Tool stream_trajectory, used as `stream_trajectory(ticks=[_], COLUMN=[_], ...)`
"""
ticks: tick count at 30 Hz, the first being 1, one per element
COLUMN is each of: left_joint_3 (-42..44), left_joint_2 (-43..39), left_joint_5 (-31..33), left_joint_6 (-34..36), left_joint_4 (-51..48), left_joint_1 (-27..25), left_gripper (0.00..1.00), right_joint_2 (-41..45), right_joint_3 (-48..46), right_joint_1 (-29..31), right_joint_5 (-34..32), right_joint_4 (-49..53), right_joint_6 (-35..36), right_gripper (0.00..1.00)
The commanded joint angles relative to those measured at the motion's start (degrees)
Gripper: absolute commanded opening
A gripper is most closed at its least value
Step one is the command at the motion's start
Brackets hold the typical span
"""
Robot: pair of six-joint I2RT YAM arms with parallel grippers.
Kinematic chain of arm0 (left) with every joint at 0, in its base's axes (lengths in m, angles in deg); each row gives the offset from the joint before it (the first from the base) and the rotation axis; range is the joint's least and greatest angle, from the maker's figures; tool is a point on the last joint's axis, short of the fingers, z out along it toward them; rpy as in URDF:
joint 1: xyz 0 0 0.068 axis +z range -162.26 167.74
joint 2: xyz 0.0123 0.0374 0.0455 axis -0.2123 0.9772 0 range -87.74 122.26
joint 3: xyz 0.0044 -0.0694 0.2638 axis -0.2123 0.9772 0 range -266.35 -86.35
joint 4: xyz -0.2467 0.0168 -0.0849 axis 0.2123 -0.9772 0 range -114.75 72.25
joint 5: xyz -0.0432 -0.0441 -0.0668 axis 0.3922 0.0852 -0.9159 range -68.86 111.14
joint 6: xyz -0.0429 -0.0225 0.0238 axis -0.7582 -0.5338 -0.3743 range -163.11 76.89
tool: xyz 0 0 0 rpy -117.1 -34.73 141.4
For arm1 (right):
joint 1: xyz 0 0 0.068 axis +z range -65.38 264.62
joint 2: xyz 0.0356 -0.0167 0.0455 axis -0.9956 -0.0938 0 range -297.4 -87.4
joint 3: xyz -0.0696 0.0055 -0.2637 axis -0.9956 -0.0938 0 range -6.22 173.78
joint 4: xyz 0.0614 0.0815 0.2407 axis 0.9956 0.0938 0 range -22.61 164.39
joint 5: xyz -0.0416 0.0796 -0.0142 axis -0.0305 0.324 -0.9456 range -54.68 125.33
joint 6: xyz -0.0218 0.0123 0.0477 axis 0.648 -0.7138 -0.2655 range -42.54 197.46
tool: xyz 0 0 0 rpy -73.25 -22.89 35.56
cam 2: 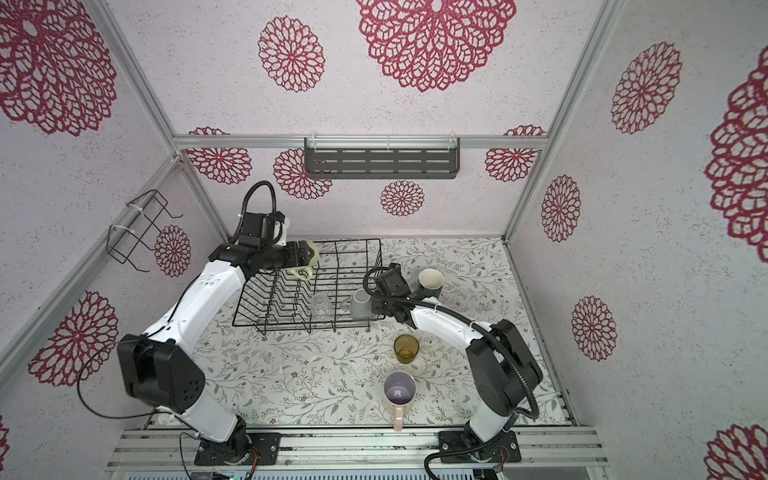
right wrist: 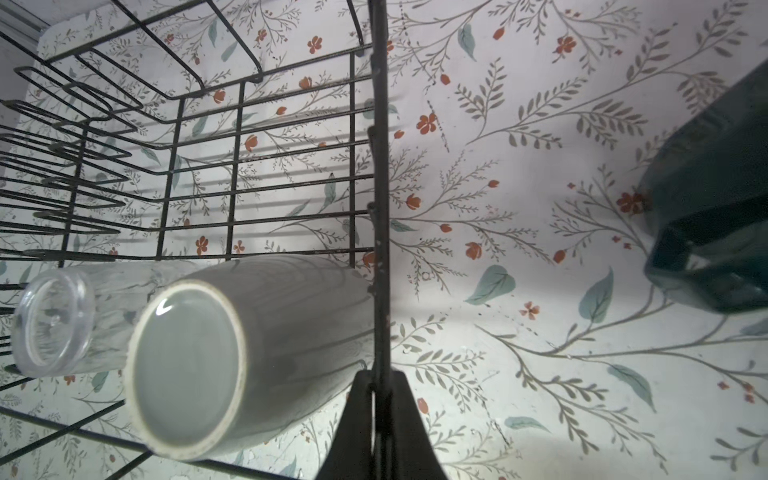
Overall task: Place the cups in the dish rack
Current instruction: 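Release the light-green mug in the rack while the right gripper reaches toward the gold glass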
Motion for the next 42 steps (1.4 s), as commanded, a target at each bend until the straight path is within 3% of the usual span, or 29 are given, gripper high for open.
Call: stream_trajectory(ticks=[1, 7, 16, 25, 39, 42], left_joint_3=[-6.1, -17.29, -23.01, -26.8, -32.06, -32.06], left_joint_2=[4.15, 15.64, 25.11, 31.64, 37.3, 36.87], left_joint_5=[2.35, 4.69, 7.26, 8.42, 10.85, 11.14], left_joint_6=[4.63, 7.61, 7.51, 7.9, 9.36, 9.05], left_joint_4=[2.45, -1.83, -5.09, -9.1, -12.6, -11.82], left_joint_1=[-1.3, -2.86, -4.0, -4.06, -4.08, -4.09], left_gripper=[0.54, 0.54, 0.54, 0.58, 0.84, 0.95], right_joint_2=[5.44, 12.33, 21.16, 22.76, 22.3, 22.35], right_joint_3=[-0.49, -2.01, -5.35, -5.56, -4.15, -4.06], right_joint_1=[-0.6, -1.43, -3.79, -5.15, -5.52, -5.52], right_joint_5=[-2.07, -2.61, -2.95, -3.0, -2.12, -2.34], right_joint_4=[1.57, 4.13, 5.32, 6.63, 7.16, 7.54], right_joint_6=[1.94, 5.24, 8.86, 11.46, 12.78, 13.22], right_gripper=[0.16, 0.34, 0.41, 0.44, 0.48, 0.48])
